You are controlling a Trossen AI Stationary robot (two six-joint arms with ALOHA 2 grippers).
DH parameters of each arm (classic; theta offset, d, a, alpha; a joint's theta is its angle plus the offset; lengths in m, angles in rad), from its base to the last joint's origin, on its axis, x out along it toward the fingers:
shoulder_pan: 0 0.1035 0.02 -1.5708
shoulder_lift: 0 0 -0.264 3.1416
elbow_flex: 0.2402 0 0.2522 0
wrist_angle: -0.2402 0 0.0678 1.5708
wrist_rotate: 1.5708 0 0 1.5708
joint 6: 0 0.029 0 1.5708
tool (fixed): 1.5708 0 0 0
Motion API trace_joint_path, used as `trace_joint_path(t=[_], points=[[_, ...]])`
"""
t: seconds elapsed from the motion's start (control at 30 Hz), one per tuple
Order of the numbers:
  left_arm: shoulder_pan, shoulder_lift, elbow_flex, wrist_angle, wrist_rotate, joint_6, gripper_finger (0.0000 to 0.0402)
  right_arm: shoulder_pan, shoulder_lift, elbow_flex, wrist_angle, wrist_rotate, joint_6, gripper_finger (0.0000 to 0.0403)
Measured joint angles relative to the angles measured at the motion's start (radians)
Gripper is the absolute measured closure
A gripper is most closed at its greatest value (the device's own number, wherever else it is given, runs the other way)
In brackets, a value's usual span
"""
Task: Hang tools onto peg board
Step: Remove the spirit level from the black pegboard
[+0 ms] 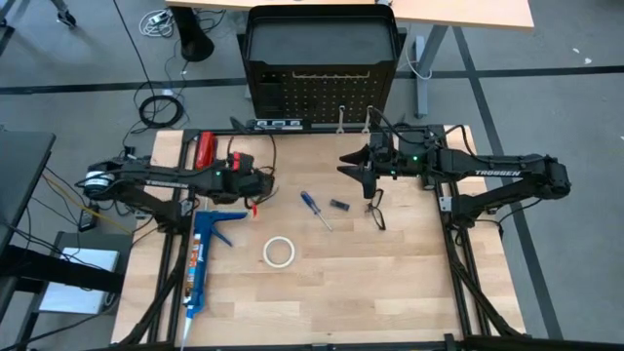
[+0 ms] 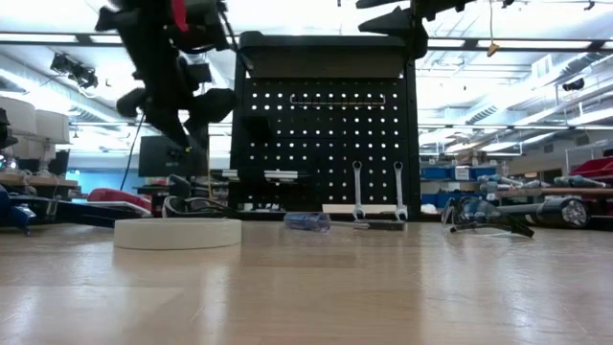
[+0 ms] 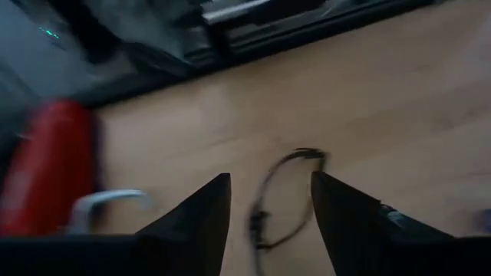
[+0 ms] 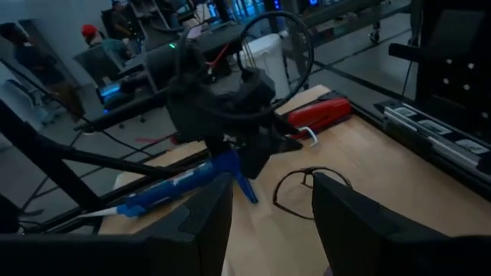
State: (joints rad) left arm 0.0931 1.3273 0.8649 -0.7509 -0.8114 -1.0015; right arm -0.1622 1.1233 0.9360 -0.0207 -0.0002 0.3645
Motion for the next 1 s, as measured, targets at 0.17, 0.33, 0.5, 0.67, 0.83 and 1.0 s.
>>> trace_joint_path(t=[0.17, 0.33, 0.5, 0.67, 0.83, 1.0], points=[[0.044, -0.115, -0.167, 0.339, 0.105, -0.003, 0.0216, 0.013, 0.000, 0.000, -0.004, 0.007, 0.000, 0.0223], [0.106, -0.180, -0.306, 0.606, 0.126, -0.138, 0.0216, 0.013, 0.000, 0.000, -0.004, 0.010, 0.000, 0.0229], [0.181, -0.182, -0.388, 0.812, 0.127, -0.298, 0.0216, 0.013, 0.000, 0.000, -0.003, 0.010, 0.000, 0.0235], [0.270, -0.182, -0.447, 0.926, 0.125, -0.436, 0.0216, 0.013, 0.000, 0.000, -0.004, 0.010, 0.009, 0.0239], [0.362, -0.183, -0.487, 1.024, 0.134, -0.572, 0.0216, 0.019, 0.000, 0.000, -0.004, 0.010, 0.011, 0.0239], [0.450, -0.183, -0.542, 1.214, 0.174, -0.581, 0.0213, 0.023, 0.000, 0.000, -0.003, 0.011, 0.011, 0.0239]])
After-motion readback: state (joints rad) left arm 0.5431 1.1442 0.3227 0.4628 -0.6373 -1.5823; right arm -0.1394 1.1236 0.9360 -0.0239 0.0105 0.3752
